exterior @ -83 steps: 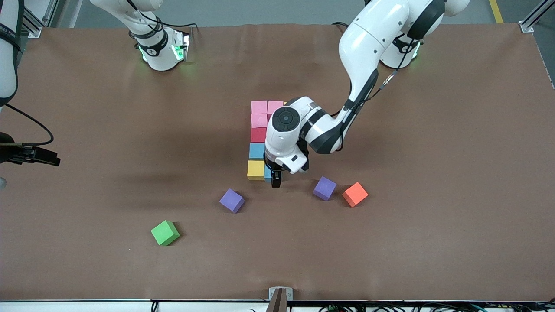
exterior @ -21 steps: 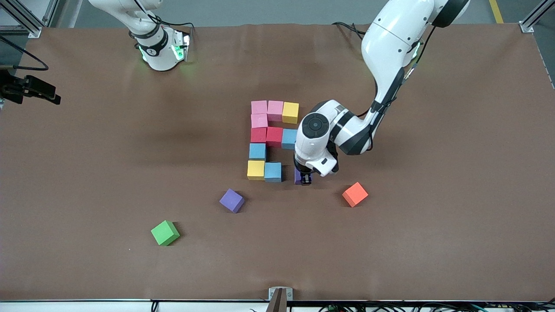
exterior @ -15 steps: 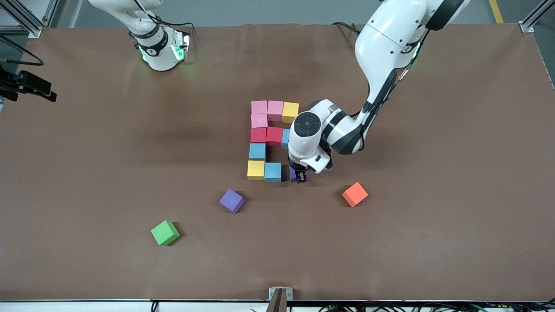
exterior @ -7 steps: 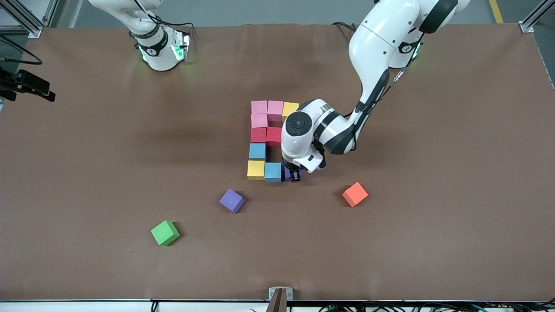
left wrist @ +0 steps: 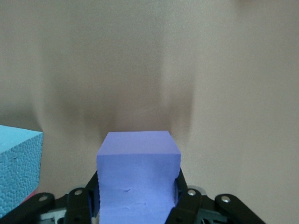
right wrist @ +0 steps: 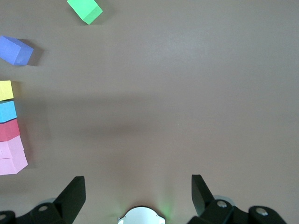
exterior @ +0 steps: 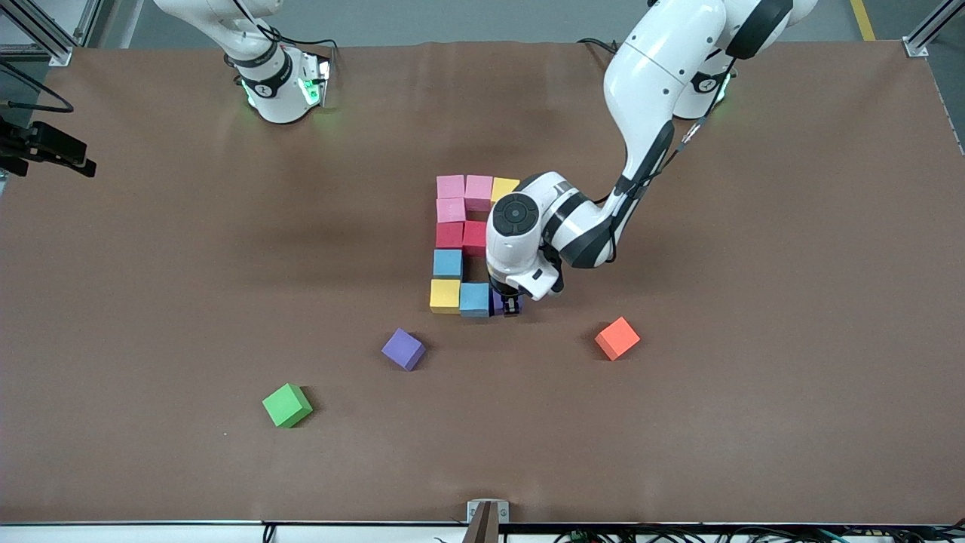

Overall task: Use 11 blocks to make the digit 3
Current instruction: 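Grasp the purple cube with the left gripper and lift it, then carry the purple cube beside the yellow cube with the left gripper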

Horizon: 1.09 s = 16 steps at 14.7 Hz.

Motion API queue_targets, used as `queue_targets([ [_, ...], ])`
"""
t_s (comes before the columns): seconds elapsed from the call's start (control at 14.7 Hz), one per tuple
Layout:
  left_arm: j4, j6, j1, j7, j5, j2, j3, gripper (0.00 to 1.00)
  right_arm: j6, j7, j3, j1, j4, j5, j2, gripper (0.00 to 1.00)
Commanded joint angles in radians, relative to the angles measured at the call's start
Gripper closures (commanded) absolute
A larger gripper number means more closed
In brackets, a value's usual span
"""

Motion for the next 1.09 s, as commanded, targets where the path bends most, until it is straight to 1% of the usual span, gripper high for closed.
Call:
queue_targets([
  [0.0, 0.05, 0.007, -0.015, -0.017, 0.012, 0.065, 0.002, 0.72, -0.002, -0.01, -0.002, 0.006, -0.003, 0.001, -0.008, 0.0],
  [1.02, 0.058, 0.02, -0.023, -0.007, 0.015, 0.069, 0.002, 0.72, 0.0, -0.01, -0.002, 0.007, -0.003, 0.0, -0.008, 0.0],
])
